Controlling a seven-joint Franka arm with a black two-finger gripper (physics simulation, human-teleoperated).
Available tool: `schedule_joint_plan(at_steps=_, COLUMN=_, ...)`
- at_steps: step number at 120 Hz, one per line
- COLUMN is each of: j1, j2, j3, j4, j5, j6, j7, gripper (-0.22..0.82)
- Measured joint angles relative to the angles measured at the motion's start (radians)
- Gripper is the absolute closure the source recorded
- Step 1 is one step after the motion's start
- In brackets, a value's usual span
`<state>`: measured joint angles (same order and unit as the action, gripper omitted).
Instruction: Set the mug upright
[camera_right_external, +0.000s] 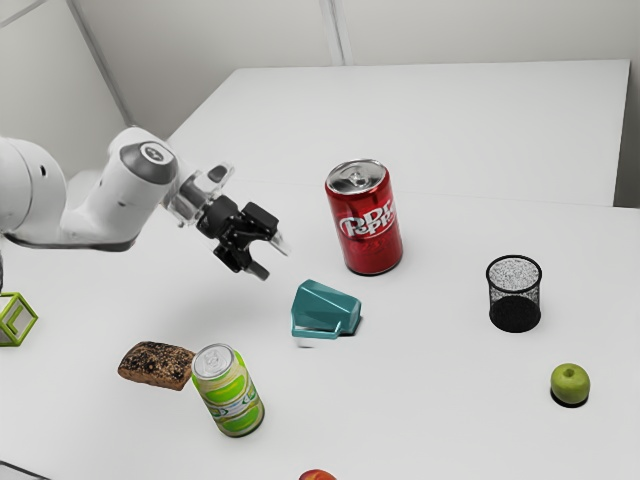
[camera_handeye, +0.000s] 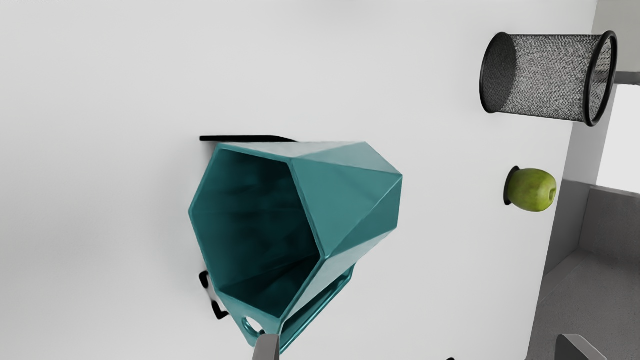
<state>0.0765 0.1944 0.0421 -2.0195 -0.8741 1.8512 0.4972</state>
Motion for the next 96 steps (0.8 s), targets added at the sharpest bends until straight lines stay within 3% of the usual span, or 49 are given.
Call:
schedule_joint_plan(at_steps=52, j1=-0.01, j2=0.118, j3=-0.042, j4=-0.022, j5=-0.188, j6=0.093, j7=0.188, gripper=0.01)
schedule_joint_plan(at_steps=77, j1=-0.017, j2=0.123, j3=-0.042, j4=-0.088, j5=-0.304, j6=0.066, j7=0.24, gripper=0.48)
schedule_joint_plan(at_steps=96, j1=-0.018, j2=0.118, j3=-0.042, j4=-0.086, j5=-0.331, j6=0.055, j7=0.271, gripper=0.66)
